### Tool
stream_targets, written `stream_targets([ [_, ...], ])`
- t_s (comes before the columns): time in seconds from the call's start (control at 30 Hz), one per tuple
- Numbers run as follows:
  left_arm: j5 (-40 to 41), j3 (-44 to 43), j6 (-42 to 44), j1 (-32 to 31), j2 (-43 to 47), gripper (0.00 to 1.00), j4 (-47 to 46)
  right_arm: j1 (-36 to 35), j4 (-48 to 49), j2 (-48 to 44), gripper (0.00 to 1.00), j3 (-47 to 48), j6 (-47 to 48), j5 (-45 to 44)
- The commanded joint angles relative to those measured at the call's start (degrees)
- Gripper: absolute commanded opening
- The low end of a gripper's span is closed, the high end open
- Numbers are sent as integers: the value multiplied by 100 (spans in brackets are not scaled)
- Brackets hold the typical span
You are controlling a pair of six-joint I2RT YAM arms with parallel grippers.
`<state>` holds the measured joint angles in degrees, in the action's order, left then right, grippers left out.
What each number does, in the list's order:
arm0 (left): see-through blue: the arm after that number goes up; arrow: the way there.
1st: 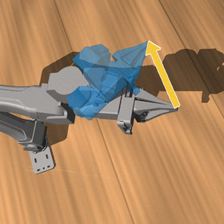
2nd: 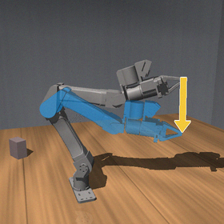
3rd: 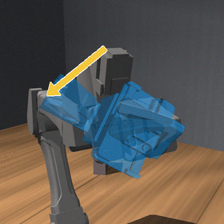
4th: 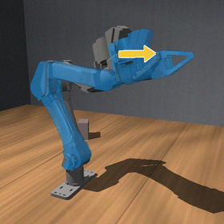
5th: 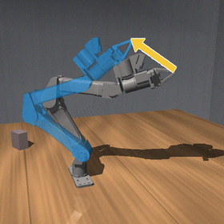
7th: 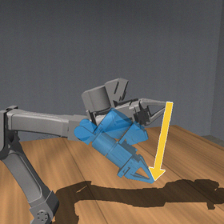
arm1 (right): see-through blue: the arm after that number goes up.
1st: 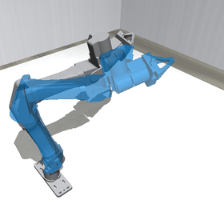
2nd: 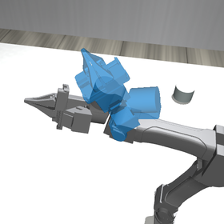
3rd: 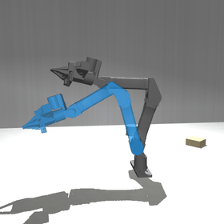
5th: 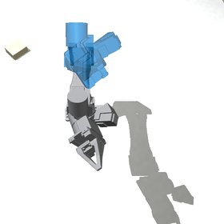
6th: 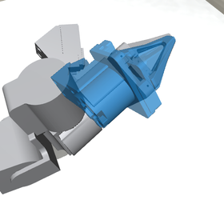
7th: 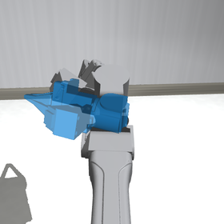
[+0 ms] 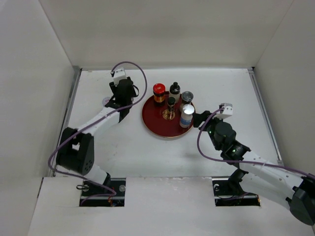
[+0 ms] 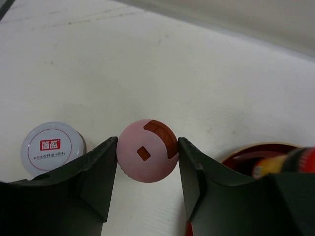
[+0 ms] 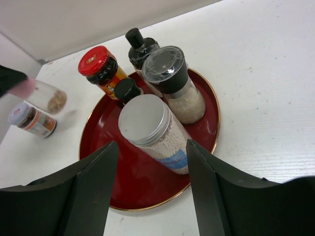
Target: Organize the condiment bottles
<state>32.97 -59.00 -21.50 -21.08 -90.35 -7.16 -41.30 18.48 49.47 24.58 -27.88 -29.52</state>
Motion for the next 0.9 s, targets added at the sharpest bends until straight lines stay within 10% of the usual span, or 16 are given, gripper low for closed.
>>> stream_targets([
  [0.0, 218, 160, -56, -461, 948, 32, -471, -32, 209, -96, 64, 161, 19, 60],
  [0.87, 324, 275, -373, -2097, -202, 34, -436, -32, 235, -183, 68, 109, 2, 60],
])
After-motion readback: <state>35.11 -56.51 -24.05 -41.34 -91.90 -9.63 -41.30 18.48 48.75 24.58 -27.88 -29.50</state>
